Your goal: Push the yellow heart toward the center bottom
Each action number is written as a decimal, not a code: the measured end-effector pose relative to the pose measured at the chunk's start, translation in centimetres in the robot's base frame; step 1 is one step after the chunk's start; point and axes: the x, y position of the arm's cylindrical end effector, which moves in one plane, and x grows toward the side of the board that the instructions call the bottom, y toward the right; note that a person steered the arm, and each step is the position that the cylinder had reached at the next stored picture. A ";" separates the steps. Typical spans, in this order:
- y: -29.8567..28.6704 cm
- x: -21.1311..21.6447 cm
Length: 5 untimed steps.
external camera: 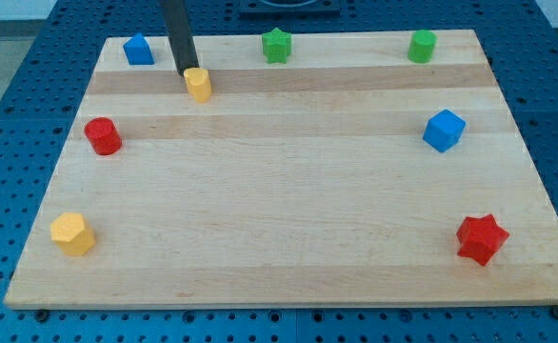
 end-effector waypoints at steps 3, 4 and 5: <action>12.6 9.3; 11.0 6.4; 7.7 7.1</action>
